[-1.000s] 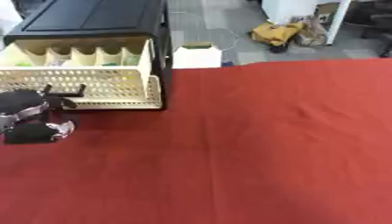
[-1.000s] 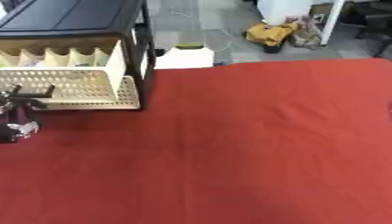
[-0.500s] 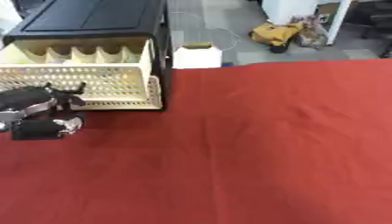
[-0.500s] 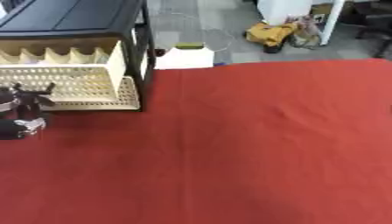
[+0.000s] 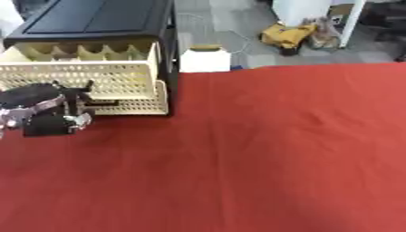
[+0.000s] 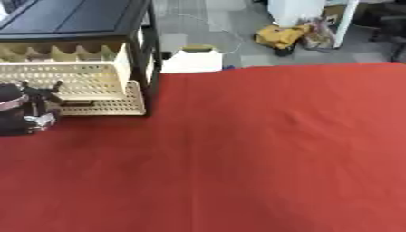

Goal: Pick up objects from table and place into drawer.

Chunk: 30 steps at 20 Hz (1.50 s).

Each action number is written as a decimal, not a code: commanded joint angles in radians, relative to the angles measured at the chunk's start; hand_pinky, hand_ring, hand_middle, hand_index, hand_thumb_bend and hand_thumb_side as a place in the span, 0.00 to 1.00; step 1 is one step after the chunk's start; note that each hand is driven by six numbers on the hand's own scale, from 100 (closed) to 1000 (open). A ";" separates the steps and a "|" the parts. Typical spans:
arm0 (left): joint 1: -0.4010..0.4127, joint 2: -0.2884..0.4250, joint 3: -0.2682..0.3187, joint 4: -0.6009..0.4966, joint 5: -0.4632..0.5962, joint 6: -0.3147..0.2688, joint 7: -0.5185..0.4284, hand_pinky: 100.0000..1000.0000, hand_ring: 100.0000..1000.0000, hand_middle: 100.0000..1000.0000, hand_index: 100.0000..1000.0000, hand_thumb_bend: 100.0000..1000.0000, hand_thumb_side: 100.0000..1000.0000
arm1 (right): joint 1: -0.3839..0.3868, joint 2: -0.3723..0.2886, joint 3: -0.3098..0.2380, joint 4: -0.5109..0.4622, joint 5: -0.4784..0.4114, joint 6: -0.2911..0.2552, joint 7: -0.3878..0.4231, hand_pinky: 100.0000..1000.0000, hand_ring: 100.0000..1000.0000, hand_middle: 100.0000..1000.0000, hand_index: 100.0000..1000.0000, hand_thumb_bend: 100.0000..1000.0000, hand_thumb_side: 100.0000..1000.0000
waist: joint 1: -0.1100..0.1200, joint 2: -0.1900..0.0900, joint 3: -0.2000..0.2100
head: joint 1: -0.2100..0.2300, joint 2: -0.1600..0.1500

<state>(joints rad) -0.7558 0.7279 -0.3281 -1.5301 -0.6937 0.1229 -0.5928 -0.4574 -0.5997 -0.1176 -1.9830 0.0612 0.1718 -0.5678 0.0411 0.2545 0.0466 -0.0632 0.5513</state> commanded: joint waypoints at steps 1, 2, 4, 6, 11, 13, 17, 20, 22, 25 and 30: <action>-0.027 0.014 0.020 0.007 -0.007 0.000 0.011 0.23 0.54 0.57 0.91 0.00 1.00 | -0.010 -0.015 -0.013 -0.017 0.007 -0.001 0.003 0.58 0.77 0.45 0.63 0.19 0.64 | 0.000 -0.012 -0.002 | 0.003 -0.015; -0.031 0.012 0.022 0.012 -0.008 0.001 0.014 0.22 0.54 0.57 0.91 0.00 1.00 | -0.010 -0.015 -0.014 -0.017 0.007 -0.001 0.003 0.58 0.77 0.45 0.63 0.18 0.64 | 0.000 -0.011 -0.003 | 0.004 -0.016; -0.039 0.006 0.025 0.020 -0.010 0.002 0.021 0.22 0.53 0.57 0.91 0.00 1.00 | -0.010 -0.016 -0.015 -0.017 0.008 -0.001 0.003 0.58 0.77 0.45 0.63 0.19 0.64 | 0.000 -0.009 -0.004 | 0.004 -0.018; -0.047 0.000 0.028 0.029 -0.008 0.003 0.029 0.21 0.52 0.56 0.90 0.00 1.00 | -0.009 -0.016 -0.015 -0.017 0.008 0.000 0.002 0.58 0.77 0.45 0.63 0.19 0.64 | 0.001 -0.008 -0.006 | 0.005 -0.021; -0.072 -0.020 0.031 0.052 0.001 0.003 0.050 0.19 0.50 0.55 0.90 0.00 1.00 | -0.009 -0.015 -0.016 -0.017 0.008 0.000 0.005 0.58 0.77 0.45 0.63 0.19 0.64 | 0.002 -0.006 -0.009 | 0.005 -0.024; -0.083 -0.029 0.031 0.065 0.004 0.004 0.058 0.19 0.50 0.55 0.90 0.00 1.00 | -0.008 -0.015 -0.016 -0.017 0.008 0.000 0.006 0.58 0.77 0.45 0.63 0.19 0.64 | 0.002 -0.006 -0.010 | 0.007 -0.026; -0.102 -0.047 0.031 0.095 0.004 0.006 0.073 0.19 0.49 0.55 0.90 0.00 1.00 | -0.007 -0.014 -0.017 -0.017 0.002 0.000 0.010 0.59 0.77 0.45 0.63 0.19 0.64 | 0.003 -0.008 -0.011 | 0.008 -0.026; -0.113 -0.058 0.032 0.117 -0.002 0.007 0.092 0.17 0.46 0.53 0.91 0.00 1.00 | -0.006 -0.014 -0.018 -0.017 0.000 0.000 0.012 0.59 0.77 0.45 0.63 0.18 0.64 | 0.004 -0.009 -0.008 | 0.006 -0.027; -0.118 -0.063 0.031 0.127 -0.009 0.008 0.107 0.16 0.45 0.52 0.91 0.00 1.00 | -0.006 -0.014 -0.019 -0.017 -0.001 0.001 0.013 0.59 0.77 0.45 0.63 0.18 0.64 | 0.004 -0.010 -0.008 | 0.006 -0.028; -0.123 -0.069 0.028 0.134 -0.022 0.002 0.121 0.15 0.45 0.50 0.91 0.00 1.00 | -0.005 -0.013 -0.019 -0.017 -0.002 0.000 0.015 0.59 0.77 0.45 0.63 0.18 0.64 | 0.004 -0.011 -0.007 | 0.005 -0.029; -0.123 -0.071 0.024 0.133 -0.041 -0.016 0.128 0.04 0.32 0.49 0.92 0.00 1.00 | -0.004 -0.011 -0.021 -0.017 -0.005 -0.002 0.015 0.59 0.77 0.45 0.63 0.17 0.63 | 0.003 -0.015 -0.005 | 0.006 -0.027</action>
<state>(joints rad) -0.8554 0.6399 -0.3167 -1.3890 -0.7278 0.1132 -0.4699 -0.4535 -0.5929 -0.1282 -1.9830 0.0598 0.1736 -0.5563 0.0463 0.2618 0.0415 -0.0581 0.5343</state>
